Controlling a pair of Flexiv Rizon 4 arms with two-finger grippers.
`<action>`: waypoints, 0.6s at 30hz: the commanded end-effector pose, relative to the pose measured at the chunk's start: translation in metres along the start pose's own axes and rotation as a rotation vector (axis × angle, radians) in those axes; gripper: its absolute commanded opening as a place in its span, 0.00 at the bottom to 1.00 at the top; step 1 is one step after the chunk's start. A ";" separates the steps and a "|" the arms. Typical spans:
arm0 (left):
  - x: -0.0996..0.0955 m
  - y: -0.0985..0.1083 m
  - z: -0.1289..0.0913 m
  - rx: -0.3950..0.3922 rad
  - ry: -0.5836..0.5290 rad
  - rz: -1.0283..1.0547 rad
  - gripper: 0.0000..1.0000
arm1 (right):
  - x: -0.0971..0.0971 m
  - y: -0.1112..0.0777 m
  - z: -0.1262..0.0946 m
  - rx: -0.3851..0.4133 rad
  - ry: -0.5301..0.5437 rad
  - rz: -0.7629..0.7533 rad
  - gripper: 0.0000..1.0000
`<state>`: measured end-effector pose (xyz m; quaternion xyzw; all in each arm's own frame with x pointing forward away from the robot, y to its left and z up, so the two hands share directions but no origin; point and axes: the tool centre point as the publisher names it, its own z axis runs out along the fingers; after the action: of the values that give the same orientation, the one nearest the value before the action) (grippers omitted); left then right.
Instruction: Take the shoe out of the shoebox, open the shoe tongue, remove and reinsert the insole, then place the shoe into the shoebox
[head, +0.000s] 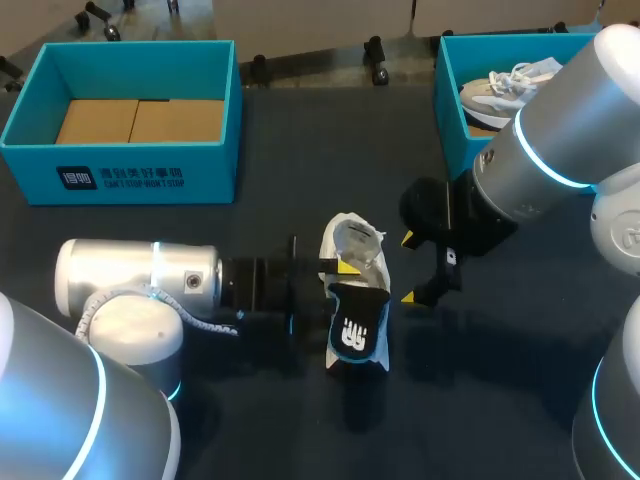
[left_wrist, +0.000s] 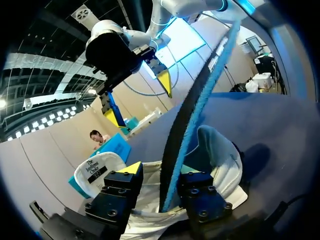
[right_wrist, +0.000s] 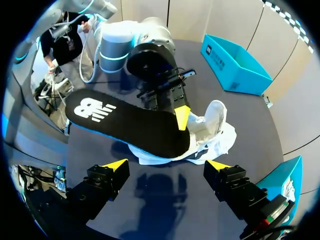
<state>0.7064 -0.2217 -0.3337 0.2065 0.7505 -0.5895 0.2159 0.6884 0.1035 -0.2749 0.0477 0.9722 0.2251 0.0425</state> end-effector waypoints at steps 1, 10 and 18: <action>-0.001 -0.007 -0.007 0.013 0.002 0.001 0.39 | 0.001 0.000 0.001 -0.001 -0.001 -0.001 1.00; 0.004 -0.022 -0.014 0.049 0.016 0.003 0.24 | 0.001 0.000 0.001 -0.001 -0.001 -0.001 1.00; 0.011 -0.012 -0.011 0.013 0.053 0.019 0.00 | 0.001 0.000 0.001 -0.001 -0.001 -0.001 1.00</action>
<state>0.6877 -0.2101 -0.3264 0.2294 0.7469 -0.5904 0.2024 0.6884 0.1035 -0.2749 0.0477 0.9722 0.2251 0.0424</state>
